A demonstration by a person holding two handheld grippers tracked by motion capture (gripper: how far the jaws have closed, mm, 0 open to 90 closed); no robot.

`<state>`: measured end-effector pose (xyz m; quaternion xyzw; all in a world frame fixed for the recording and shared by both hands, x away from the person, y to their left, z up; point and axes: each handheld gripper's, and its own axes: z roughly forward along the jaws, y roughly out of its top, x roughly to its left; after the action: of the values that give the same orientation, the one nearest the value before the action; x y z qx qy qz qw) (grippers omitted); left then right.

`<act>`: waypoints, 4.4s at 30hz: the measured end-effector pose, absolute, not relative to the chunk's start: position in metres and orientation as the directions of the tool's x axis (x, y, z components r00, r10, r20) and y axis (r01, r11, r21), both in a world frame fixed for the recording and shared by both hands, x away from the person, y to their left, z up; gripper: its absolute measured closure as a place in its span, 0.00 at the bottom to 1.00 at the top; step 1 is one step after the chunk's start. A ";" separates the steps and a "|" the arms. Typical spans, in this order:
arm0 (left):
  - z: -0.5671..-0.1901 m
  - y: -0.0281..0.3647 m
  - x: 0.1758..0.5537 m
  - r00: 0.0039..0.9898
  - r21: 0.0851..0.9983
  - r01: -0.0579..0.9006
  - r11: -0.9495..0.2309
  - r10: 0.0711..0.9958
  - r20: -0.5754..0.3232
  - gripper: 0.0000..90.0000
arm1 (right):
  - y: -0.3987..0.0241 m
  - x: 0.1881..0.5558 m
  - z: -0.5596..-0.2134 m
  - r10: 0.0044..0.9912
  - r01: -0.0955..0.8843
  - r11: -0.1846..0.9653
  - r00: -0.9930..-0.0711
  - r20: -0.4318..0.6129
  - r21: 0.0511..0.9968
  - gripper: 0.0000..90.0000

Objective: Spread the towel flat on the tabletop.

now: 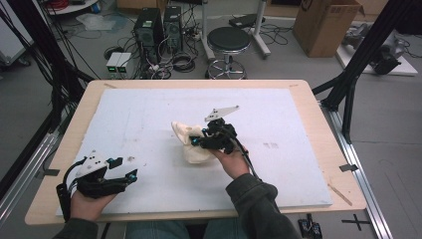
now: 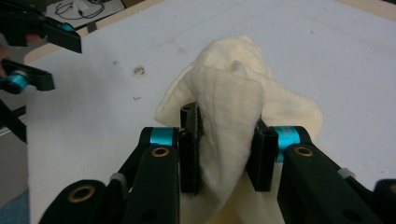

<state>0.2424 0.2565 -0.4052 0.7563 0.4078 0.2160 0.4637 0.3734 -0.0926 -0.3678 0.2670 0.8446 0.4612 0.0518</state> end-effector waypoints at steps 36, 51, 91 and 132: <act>-0.406 0.253 0.243 0.584 0.876 0.415 -0.247 0.810 -0.049 0.35 | -0.132 0.357 -0.395 0.475 0.354 0.564 -0.878 0.058 0.746 0.53; -0.407 0.253 0.244 0.582 0.874 0.418 -0.246 0.812 -0.050 0.35 | -0.132 0.365 -0.426 0.454 0.399 0.629 -0.885 0.101 0.667 0.90; -0.406 0.201 0.257 0.679 0.879 0.378 -0.289 0.732 -0.051 0.39 | -0.238 0.327 -0.428 0.563 0.474 0.525 -0.816 0.129 0.707 0.86; -0.437 0.071 0.335 0.777 0.824 0.427 -0.372 0.617 -0.123 0.95 | -0.243 0.333 -0.423 0.542 0.434 0.487 -0.830 0.127 0.758 0.86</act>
<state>0.3355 0.0709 -0.4367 0.8219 0.3176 0.1033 0.4615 0.3327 -0.2427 -0.4231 0.2840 0.8599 0.4193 0.0644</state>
